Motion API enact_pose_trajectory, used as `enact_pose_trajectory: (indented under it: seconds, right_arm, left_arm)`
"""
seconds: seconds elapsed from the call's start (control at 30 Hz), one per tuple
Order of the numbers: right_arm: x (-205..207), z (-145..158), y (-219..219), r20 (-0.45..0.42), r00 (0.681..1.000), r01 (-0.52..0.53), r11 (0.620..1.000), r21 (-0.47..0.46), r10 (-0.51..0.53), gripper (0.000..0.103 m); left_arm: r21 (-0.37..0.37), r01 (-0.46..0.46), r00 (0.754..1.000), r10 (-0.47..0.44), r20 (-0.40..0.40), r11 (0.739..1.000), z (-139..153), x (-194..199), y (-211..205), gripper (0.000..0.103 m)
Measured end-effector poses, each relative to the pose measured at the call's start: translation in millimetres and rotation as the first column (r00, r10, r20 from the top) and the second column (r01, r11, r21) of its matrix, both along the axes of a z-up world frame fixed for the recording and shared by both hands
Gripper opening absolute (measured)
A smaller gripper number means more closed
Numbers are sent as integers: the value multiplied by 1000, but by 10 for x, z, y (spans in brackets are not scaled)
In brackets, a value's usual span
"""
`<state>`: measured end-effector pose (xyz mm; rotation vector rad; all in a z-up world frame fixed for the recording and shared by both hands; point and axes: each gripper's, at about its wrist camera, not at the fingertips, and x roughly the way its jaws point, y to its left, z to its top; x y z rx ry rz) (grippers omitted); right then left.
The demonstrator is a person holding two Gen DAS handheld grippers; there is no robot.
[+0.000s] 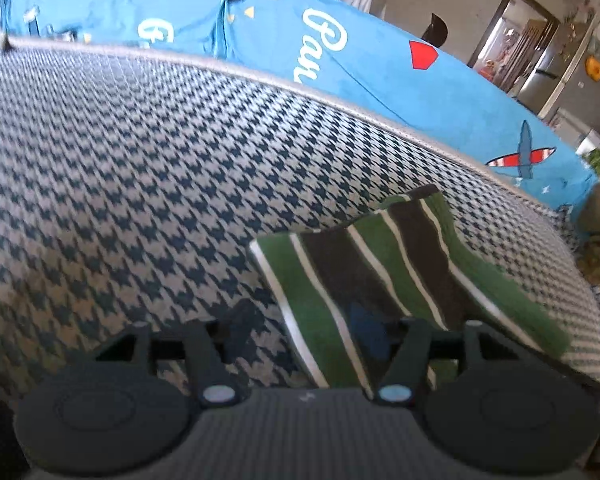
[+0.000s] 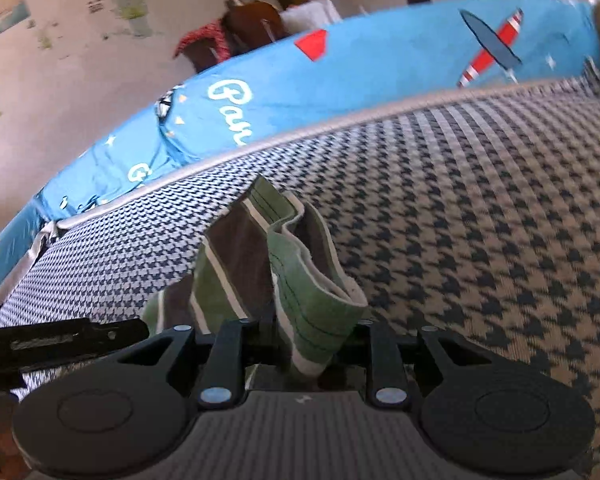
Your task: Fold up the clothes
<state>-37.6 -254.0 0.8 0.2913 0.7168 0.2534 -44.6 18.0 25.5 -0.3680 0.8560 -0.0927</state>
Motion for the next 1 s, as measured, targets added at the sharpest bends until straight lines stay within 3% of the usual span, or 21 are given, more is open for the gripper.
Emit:
enact_pose_trajectory:
  seconds: [0.07,0.3,0.8,0.9,1.0]
  right_arm:
    - [29,-30,-5,-18,1000,14,1000,-7,-14,24]
    - [32,-104,31,-24,999,36,998,-59,-38,25]
    - [33,-131,51,-24,999,46,997,-68,-47,27]
    - [38,-130,54,-23,998,51,996,-68,-53,28]
    - [40,-128,57,-22,998,56,996,-68,-57,28]
  left_arm:
    - [-53,8,1000,-9,-9,999,-63,22,50,73]
    - [-161,55,998,-57,-11,985,-256,151,102,75]
    - [-183,164,986,-158,46,969,-351,459,-161,87]
    - [-163,171,985,-165,55,972,-353,472,-216,75]
    - [-155,171,985,-164,57,973,-355,462,-216,56]
